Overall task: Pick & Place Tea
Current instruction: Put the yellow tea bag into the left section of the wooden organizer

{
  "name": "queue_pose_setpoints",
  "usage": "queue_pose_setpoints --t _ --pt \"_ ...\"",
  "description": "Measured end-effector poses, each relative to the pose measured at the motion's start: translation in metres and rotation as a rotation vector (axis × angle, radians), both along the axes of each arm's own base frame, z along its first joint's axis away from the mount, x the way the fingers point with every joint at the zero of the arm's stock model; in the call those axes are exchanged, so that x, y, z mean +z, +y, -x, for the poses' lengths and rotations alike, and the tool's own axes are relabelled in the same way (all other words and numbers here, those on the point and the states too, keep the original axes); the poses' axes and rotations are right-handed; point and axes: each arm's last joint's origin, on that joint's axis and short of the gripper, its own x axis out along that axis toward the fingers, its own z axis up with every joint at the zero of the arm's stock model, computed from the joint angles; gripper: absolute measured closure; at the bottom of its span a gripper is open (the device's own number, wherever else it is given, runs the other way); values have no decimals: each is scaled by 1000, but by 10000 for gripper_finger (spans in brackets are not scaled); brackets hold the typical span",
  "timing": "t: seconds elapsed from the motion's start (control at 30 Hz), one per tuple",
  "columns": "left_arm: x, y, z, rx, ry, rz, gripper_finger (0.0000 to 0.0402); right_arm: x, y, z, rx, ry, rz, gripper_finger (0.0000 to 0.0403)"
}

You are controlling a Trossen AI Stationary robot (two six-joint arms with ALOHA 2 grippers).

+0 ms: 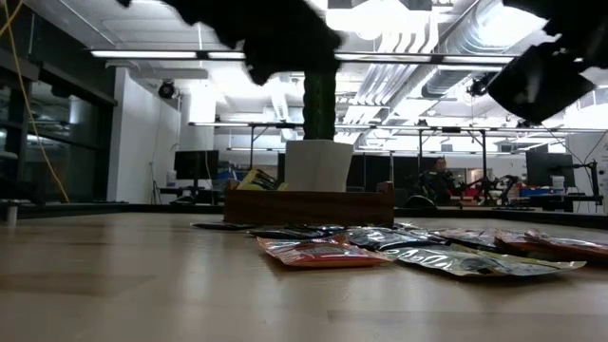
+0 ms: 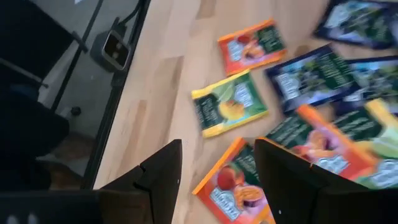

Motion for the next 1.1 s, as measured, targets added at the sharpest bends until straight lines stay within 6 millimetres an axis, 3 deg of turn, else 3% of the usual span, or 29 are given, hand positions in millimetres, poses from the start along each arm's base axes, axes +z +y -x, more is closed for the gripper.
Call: queue_pose_setpoints --t 0.57,0.63,0.73,0.97,1.1 --pt "-37 -29 -62 -122 139 110 256 -40 53 -1 41 52 -56 206" --pt "-43 -30 -62 -129 192 110 269 -41 56 -1 37 56 -66 206" --pt "-37 -31 -65 -140 175 136 298 -42 59 0 27 54 -77 206" --pt "-40 -30 -64 -117 199 134 387 -40 64 3 18 30 -79 206" --pt "-40 -30 -63 -106 208 154 396 -40 64 3 4 27 -82 206"
